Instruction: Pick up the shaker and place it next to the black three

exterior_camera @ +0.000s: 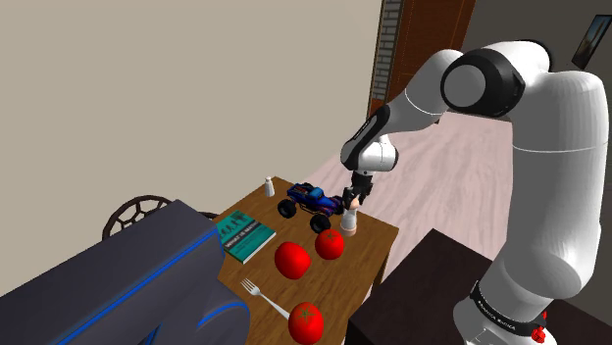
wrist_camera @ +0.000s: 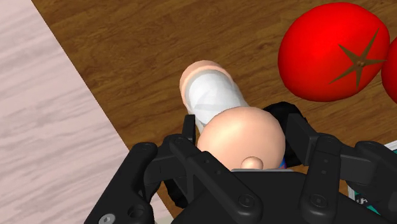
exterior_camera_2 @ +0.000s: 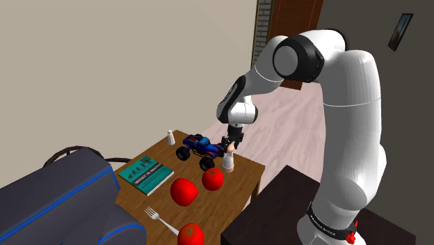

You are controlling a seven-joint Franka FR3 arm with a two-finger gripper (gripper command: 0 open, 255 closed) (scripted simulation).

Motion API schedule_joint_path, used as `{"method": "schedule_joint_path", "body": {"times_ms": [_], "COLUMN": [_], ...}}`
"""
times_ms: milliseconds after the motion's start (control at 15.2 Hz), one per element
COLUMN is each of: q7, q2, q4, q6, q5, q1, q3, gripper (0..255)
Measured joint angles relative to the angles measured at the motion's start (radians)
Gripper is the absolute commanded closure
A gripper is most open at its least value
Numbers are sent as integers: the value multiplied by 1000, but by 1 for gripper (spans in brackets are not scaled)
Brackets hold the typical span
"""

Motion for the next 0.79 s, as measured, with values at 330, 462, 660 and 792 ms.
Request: {"method": "schedule_joint_path", "body": {"times_ms": [330, 462, 660, 792], "q7": [0, 0, 4, 18], "q2": [0, 0, -4, -26], "q4": [0, 0, -1, -3], "q6": [0, 0, -4, -21], "q5": [0, 0, -4, -20], "q1": [0, 0, 2, 8], "q3": [0, 0, -2, -12], "gripper": [255, 255, 255, 255]}}
